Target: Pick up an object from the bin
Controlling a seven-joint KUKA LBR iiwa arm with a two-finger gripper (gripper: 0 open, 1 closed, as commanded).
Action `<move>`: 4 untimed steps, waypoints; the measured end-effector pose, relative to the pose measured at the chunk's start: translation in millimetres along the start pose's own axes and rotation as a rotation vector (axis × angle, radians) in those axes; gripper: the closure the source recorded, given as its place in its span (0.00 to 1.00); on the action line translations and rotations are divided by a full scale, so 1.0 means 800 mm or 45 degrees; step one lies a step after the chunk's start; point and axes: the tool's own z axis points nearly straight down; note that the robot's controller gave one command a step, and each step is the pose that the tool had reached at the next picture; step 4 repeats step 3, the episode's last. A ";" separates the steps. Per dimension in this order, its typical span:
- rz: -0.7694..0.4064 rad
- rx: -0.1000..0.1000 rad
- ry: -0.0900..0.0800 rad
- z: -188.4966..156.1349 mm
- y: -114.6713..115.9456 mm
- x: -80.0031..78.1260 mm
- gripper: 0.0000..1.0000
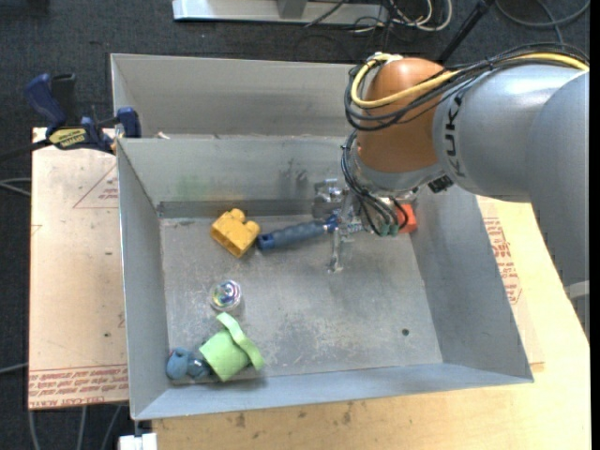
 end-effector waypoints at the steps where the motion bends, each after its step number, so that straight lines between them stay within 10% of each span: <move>1: 0.210 -0.003 0.008 0.060 0.038 -0.015 0.00; 2: 0.212 -0.002 0.003 0.057 0.037 -0.016 1.00; 3: 0.126 -0.001 -0.004 -0.172 0.034 -0.009 1.00; 4: 0.126 -0.001 -0.004 -0.172 0.034 -0.009 1.00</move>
Offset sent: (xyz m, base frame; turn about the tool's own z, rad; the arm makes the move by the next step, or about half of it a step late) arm 0.0106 0.0292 -0.0464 0.1685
